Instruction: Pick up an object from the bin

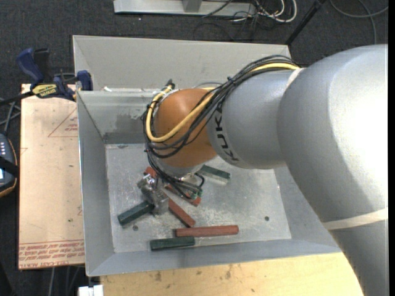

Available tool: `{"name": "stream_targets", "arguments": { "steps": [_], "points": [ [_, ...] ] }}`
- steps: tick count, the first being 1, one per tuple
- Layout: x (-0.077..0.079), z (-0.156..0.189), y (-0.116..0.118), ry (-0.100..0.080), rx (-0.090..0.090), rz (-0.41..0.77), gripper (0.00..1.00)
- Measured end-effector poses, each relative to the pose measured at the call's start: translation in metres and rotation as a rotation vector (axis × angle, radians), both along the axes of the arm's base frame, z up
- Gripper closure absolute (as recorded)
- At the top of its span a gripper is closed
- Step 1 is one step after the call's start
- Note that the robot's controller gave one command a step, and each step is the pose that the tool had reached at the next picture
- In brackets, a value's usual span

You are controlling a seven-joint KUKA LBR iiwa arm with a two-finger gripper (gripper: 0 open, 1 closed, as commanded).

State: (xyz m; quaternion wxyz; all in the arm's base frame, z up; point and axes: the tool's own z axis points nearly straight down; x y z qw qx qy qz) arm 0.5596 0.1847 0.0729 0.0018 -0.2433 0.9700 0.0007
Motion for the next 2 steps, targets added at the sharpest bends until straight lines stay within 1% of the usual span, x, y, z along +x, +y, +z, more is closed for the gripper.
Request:
{"name": "stream_targets", "arguments": {
  "steps": [1, 2],
  "points": [
    [0.000, 0.000, 0.000, 0.000, 0.000, 0.000, 1.00],
    [-0.025, 0.149, 0.000, -0.001, 0.000, -0.002, 1.00]
  ]
}}
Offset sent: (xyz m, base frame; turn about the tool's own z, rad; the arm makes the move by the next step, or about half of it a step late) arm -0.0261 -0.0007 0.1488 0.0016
